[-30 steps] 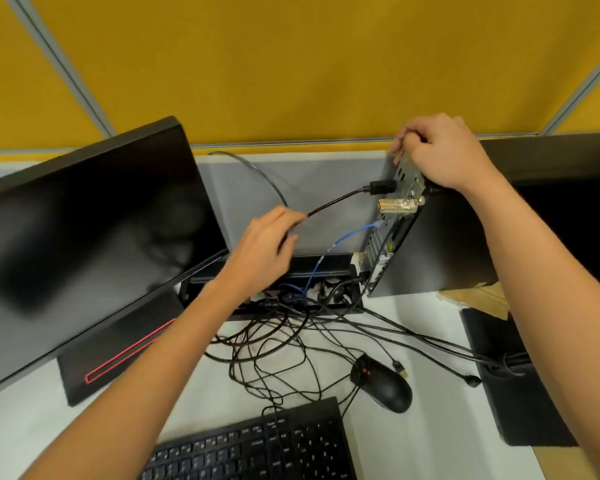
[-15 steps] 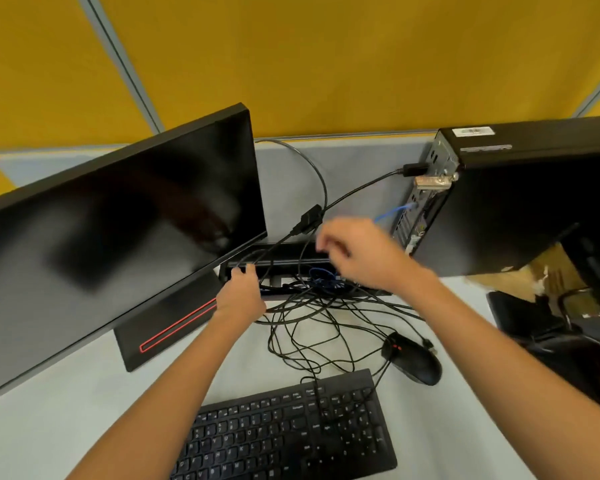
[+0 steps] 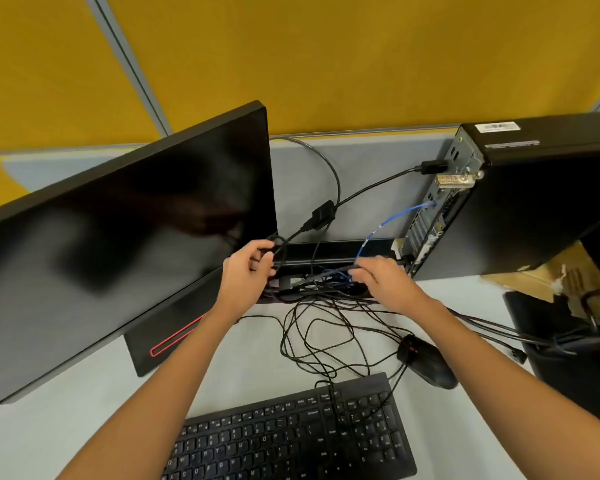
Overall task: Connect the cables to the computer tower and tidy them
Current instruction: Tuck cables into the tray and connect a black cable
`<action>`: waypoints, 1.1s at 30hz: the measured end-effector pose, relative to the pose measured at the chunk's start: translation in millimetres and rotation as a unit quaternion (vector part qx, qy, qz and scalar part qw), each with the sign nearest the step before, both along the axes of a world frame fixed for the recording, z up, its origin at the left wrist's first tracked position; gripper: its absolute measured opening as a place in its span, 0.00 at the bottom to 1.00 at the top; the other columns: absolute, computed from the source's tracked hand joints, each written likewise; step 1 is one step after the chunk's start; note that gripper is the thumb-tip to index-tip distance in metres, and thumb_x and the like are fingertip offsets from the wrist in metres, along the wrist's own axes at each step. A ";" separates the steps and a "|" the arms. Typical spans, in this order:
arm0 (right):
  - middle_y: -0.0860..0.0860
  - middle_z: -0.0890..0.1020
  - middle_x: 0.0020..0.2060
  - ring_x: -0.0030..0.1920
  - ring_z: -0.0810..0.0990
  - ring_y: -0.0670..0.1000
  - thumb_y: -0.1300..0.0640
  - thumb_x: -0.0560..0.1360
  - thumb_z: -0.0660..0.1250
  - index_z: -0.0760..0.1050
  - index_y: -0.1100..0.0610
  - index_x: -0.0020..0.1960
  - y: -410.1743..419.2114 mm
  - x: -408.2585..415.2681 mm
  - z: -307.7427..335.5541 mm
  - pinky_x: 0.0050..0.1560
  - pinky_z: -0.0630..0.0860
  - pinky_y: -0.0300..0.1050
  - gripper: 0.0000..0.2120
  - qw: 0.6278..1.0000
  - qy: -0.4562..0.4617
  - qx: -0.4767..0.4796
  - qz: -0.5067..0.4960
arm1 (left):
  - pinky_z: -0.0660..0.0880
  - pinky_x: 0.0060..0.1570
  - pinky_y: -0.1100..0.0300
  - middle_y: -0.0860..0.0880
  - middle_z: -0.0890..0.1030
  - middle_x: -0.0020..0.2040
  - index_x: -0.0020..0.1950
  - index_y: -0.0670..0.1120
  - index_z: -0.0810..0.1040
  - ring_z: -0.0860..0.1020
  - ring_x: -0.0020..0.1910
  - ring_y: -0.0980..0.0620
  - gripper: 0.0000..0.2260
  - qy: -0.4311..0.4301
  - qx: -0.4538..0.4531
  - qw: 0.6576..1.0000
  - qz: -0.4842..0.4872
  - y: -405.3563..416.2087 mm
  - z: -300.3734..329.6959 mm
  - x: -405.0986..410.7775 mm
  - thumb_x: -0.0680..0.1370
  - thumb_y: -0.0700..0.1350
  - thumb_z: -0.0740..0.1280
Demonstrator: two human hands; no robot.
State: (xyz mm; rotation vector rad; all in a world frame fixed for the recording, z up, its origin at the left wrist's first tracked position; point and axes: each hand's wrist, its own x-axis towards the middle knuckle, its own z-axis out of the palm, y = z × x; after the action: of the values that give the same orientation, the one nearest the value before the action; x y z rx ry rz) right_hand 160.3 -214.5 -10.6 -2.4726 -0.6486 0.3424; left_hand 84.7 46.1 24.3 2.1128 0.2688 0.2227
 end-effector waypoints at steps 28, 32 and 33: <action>0.48 0.64 0.57 0.53 0.74 0.49 0.47 0.61 0.80 0.66 0.53 0.65 27.8 7.4 -8.7 0.54 0.76 0.45 0.38 0.992 0.104 -0.061 0.026 | 0.77 0.27 0.57 0.47 0.80 0.43 0.49 0.41 0.83 0.77 0.42 0.46 0.22 0.005 0.416 0.901 -0.121 23.6 -50.7 32.1 0.59 0.25 0.74; 0.46 0.68 0.53 0.50 0.75 0.49 0.43 0.65 0.77 0.72 0.53 0.58 39.9 2.5 -27.2 0.52 0.73 0.44 0.28 0.994 0.003 -0.104 0.017 | 0.77 0.27 0.55 0.47 0.79 0.42 0.49 0.40 0.82 0.77 0.43 0.45 0.22 0.030 0.412 0.904 -0.112 20.9 -55.5 32.4 0.59 0.24 0.73; 0.46 0.69 0.51 0.49 0.75 0.48 0.43 0.65 0.76 0.74 0.53 0.56 43.4 3.2 -30.4 0.52 0.73 0.43 0.25 0.995 -0.015 -0.095 0.024 | 0.78 0.31 0.54 0.47 0.79 0.45 0.52 0.41 0.82 0.77 0.46 0.46 0.21 0.036 0.410 0.904 -0.115 21.3 -55.0 32.8 0.62 0.25 0.72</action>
State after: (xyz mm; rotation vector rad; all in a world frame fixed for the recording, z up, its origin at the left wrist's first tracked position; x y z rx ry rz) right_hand 163.5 -171.1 -41.0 -2.6509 -0.7190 0.4041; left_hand 117.5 67.4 -30.7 2.9674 -0.0584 0.1229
